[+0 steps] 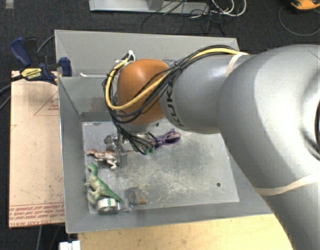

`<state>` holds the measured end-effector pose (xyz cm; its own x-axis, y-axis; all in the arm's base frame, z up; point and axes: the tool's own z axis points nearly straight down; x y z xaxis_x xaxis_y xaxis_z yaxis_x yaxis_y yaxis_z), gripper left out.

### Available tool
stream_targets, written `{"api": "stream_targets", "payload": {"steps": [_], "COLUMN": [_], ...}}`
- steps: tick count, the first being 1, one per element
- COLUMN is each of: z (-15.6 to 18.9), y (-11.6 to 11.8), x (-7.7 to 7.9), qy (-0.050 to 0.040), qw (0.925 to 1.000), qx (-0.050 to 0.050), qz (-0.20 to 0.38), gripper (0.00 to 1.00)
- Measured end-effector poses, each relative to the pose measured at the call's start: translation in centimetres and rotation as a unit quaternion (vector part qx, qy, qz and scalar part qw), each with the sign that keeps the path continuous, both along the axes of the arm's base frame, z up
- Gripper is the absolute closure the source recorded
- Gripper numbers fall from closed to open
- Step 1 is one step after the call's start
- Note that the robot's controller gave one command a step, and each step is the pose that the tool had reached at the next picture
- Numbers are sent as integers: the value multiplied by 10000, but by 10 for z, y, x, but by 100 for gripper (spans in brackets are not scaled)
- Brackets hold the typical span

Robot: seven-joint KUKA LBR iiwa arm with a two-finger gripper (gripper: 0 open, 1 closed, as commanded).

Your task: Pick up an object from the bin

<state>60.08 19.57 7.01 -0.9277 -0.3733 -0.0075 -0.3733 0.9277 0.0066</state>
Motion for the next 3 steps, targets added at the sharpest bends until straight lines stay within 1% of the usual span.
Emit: {"api": "stream_targets", "payload": {"steps": [1, 2, 3], "z": [0, 0, 1], "y": [-2, -7, -11], "x": [8, 4, 12], "qy": [-16, -3, -29], "qw": [10000, 10000, 10000], "qx": [12, 12, 24], "qz": [13, -25, -6], "gripper": [100, 100, 100]}}
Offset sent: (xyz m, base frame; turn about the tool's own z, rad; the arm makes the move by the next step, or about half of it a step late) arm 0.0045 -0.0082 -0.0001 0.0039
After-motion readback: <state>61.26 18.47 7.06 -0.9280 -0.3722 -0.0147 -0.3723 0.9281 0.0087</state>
